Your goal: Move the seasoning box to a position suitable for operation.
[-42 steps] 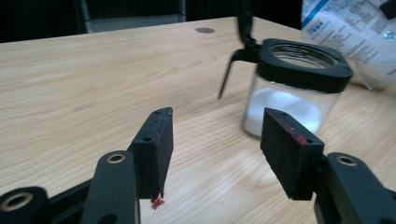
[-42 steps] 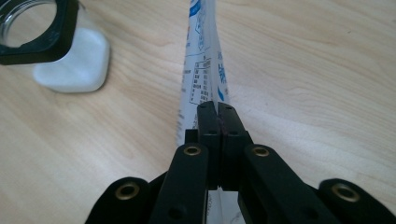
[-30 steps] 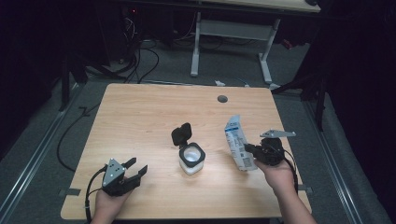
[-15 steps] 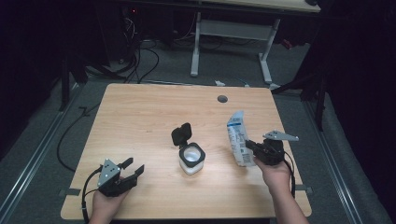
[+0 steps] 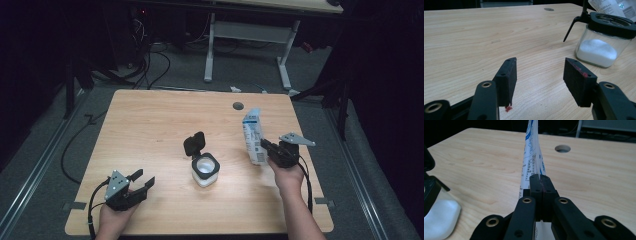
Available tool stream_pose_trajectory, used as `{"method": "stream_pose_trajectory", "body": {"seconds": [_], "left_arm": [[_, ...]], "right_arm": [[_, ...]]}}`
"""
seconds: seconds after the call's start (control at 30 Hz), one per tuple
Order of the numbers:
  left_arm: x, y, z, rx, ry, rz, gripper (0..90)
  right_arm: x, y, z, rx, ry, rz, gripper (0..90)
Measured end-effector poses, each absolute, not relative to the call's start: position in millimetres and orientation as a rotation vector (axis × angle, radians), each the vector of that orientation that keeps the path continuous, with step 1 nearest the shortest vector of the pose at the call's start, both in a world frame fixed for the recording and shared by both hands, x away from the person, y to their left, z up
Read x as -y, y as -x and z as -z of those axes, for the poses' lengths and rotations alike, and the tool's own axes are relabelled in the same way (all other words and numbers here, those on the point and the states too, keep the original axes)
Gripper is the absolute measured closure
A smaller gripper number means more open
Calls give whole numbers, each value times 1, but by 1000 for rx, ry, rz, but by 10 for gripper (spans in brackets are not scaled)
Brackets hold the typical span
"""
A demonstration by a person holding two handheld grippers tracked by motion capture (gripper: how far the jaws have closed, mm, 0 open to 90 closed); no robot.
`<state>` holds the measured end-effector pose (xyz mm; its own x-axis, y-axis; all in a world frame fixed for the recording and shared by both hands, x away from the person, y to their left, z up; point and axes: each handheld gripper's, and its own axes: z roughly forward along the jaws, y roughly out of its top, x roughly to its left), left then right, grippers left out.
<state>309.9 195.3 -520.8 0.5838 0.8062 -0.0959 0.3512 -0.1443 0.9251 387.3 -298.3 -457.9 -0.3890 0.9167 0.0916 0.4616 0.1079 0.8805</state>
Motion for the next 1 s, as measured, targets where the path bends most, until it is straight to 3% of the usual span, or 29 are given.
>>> {"method": "stream_pose_trajectory", "body": {"seconds": [1.0], "left_arm": [[-188,-311,523,-948,-1760,-521,447]], "right_arm": [[322,-341,485,-1870,-1249,-1325,893]]}}
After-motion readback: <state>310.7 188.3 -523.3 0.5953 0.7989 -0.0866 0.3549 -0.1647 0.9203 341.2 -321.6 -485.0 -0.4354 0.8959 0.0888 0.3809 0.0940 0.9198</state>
